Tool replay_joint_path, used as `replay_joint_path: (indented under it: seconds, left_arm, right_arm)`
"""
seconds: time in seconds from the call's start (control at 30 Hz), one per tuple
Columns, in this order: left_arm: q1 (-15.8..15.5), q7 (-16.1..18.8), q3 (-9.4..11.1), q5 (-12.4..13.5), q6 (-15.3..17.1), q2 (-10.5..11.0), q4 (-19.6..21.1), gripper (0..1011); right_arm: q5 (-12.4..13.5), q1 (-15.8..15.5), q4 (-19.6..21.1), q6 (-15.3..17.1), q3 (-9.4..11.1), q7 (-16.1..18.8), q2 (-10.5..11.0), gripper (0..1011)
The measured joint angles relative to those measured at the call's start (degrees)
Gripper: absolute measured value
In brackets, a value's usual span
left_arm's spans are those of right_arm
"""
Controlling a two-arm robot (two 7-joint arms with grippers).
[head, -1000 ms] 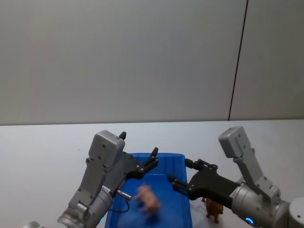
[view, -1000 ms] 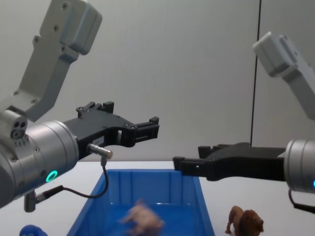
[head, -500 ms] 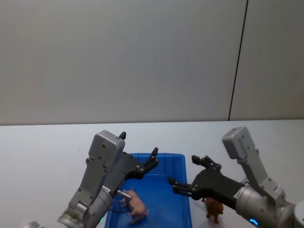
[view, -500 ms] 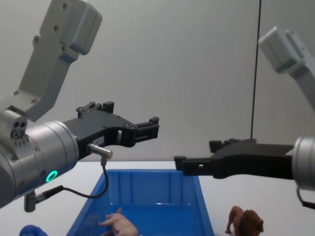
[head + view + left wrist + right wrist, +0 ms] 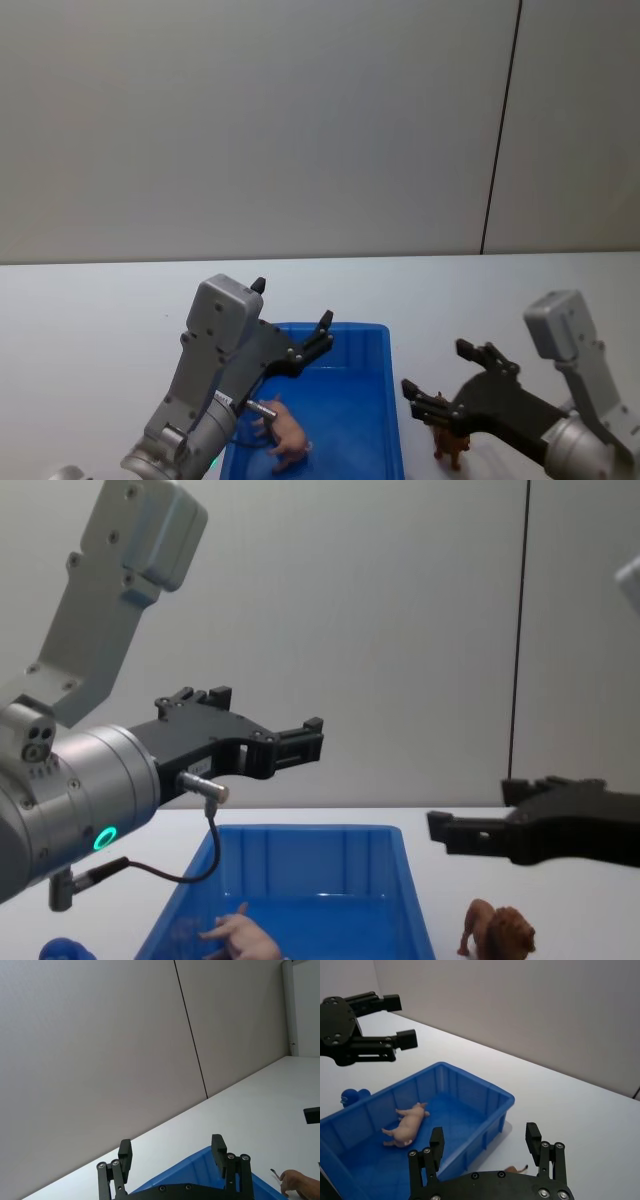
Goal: Pick up the two dolls from the table and place them into the box.
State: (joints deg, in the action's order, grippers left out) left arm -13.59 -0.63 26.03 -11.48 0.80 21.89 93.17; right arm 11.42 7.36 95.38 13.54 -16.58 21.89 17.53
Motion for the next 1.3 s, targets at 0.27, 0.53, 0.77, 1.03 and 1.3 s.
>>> replay_joint_path:
  seconds: [0.27,0.53,0.77,1.03,1.3]
  left_arm:
    - [0.00,0.00,0.00,0.00,0.00,0.00,0.00,1001]
    - [0.00,0.00,0.00,0.00,0.00,0.00,0.00,1001]
    - [0.00,0.00,0.00,0.00,0.00,0.00,0.00,1001]
    - [0.00,0.00,0.00,0.00,0.00,0.00,0.00,1001]
    - [0.00,0.00,0.00,0.00,0.00,0.00,0.00,1001]
  right_arm:
    - [1.44,-2.48,0.98,0.94,0.59,-1.91,1.77,1001]
    - [1.92,-3.10,-1.20,2.24,0.62,-2.33,2.11,1001]
    - [1.62,-2.49,-3.99,2.67,0.27,-2.34,1.53,1001]
    - [1.21,-1.31,-7.33,2.68,-0.30,-2.51,0.39,878]
    - [1.19,-0.56,-9.10,1.81,-0.67,-2.81,-0.41,661]
